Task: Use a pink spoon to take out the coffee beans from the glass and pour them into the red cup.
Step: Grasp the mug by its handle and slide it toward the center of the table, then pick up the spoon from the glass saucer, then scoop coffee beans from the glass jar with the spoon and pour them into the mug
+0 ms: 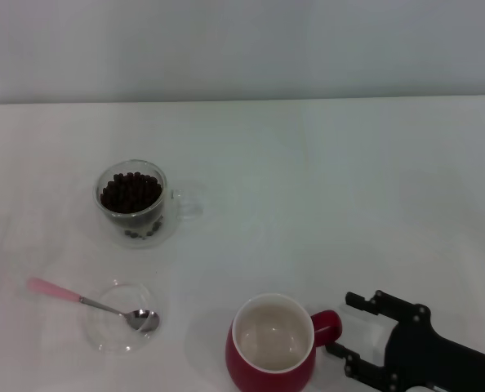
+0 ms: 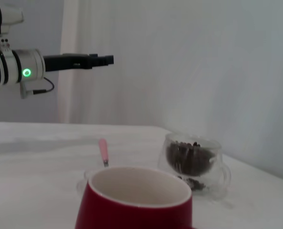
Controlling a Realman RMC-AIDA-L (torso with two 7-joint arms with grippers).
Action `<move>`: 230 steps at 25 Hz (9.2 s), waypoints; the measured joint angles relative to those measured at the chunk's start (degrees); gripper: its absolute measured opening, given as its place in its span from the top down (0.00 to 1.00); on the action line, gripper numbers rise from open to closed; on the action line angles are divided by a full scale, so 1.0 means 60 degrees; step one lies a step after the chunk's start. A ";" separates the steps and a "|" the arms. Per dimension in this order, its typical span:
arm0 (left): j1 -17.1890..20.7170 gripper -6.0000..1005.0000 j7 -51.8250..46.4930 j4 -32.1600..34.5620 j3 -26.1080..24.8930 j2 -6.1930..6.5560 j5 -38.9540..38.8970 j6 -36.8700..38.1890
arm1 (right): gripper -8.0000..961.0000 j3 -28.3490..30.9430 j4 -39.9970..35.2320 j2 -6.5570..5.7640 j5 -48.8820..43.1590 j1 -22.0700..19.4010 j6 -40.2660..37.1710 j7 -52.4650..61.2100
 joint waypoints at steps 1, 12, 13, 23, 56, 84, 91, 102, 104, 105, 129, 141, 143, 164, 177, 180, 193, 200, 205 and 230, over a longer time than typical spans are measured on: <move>0.0009 0.28 -0.0010 0.0021 -0.0011 0.0004 -0.0001 0.0000 | 0.48 0.0010 0.0039 -0.0012 0.0002 -0.0021 -0.0009 -0.0003; 0.0088 0.28 -0.0044 0.0082 0.0023 0.0002 0.0073 0.0172 | 0.27 0.2178 0.1136 -0.0278 0.0041 -0.0586 -0.3254 -0.1022; 0.0137 0.28 -0.0079 0.0053 0.0025 -0.0006 0.0076 0.0277 | 0.27 0.2578 0.1232 -0.0312 0.0043 -0.0639 -0.3715 -0.1031; 0.0821 0.28 -0.2980 -0.0929 0.0040 -0.0079 0.0772 0.2542 | 0.27 0.6518 0.1225 -0.0293 0.0055 -0.0480 -0.5278 -0.1024; 0.1251 0.27 -1.2303 -0.1255 0.2108 -0.0037 0.2284 0.0260 | 0.27 0.9215 0.0272 -0.0288 -0.0002 0.0316 -0.4015 -0.0752; 0.0251 0.28 -1.1782 -0.1393 0.2108 -0.0179 0.3945 -0.0880 | 0.27 0.9213 0.0257 -0.0280 -0.0013 0.0352 -0.3941 -0.0755; 0.0254 0.27 -1.1610 -0.1644 0.2107 -0.0201 0.4096 -0.0853 | 0.27 0.9216 0.0258 -0.0263 -0.0012 0.0313 -0.3944 -0.0755; 0.0492 0.28 -1.1214 -0.1708 0.2103 -0.0199 0.4169 -0.0364 | 0.27 0.9216 0.0258 -0.0248 -0.0021 0.0284 -0.3967 -0.0755; 0.0492 0.28 -1.1123 -0.1732 0.2091 -0.0188 0.4175 -0.0305 | 0.27 0.9212 0.0258 -0.0248 -0.0022 0.0286 -0.3981 -0.0755; 0.0491 0.28 -1.1102 -0.1732 0.2093 -0.0177 0.4177 -0.0296 | 0.28 0.9205 0.0258 -0.0248 -0.0022 0.0286 -0.3990 -0.0755; 0.0225 0.59 -1.0949 -0.1643 0.2118 -0.0109 0.4240 -0.0824 | 0.28 0.9216 0.0245 -0.0255 -0.0010 0.0287 -0.4008 -0.0755; 0.0236 0.78 -1.0827 -0.1542 0.2108 -0.0098 0.4256 -0.0926 | 0.28 0.9216 0.0258 -0.0248 0.0009 0.0271 -0.4026 -0.0760; 0.0247 0.81 -1.0786 -0.1530 0.2102 -0.0098 0.4251 -0.0926 | 0.28 0.9216 0.0258 -0.0248 0.0007 0.0271 -0.4029 -0.0764; 0.1400 0.87 -1.0304 -0.0005 0.2605 0.0020 0.4456 0.0020 | 0.28 0.9216 0.0243 -0.0176 0.0002 0.0287 -0.4061 -0.0785; 0.1338 0.87 -1.1400 0.2979 0.3245 0.0684 0.5167 0.0556 | 0.28 0.9149 0.0419 -0.0058 -0.0002 0.0280 -0.4517 -0.1341; 0.0858 0.87 -1.1821 0.3209 0.3245 0.1114 0.5426 0.0527 | 0.28 0.9126 0.0634 -0.0048 -0.0012 0.0290 -0.4907 -0.1369; -0.0669 0.87 -1.3825 0.4903 0.3173 0.2343 0.7080 -0.1240 | 0.28 0.8140 0.1765 -0.0007 -0.0052 0.0382 -0.5925 -0.1312; -0.1593 0.87 -1.4317 0.4959 0.3172 0.2391 0.7474 -0.2229 | 0.28 0.7759 0.1972 0.0025 -0.0050 0.0417 -0.6069 -0.1190; -0.2164 0.87 -1.4814 0.4906 0.3196 0.2314 0.7580 -0.2947 | 0.29 0.7743 0.1950 0.0030 -0.0050 0.0448 -0.6078 -0.0944; -0.2793 0.87 -1.5442 0.4890 0.3245 0.1185 0.9838 -0.4848 | 0.29 0.7855 0.1900 -0.0026 0.0084 0.0352 -0.6118 -0.0916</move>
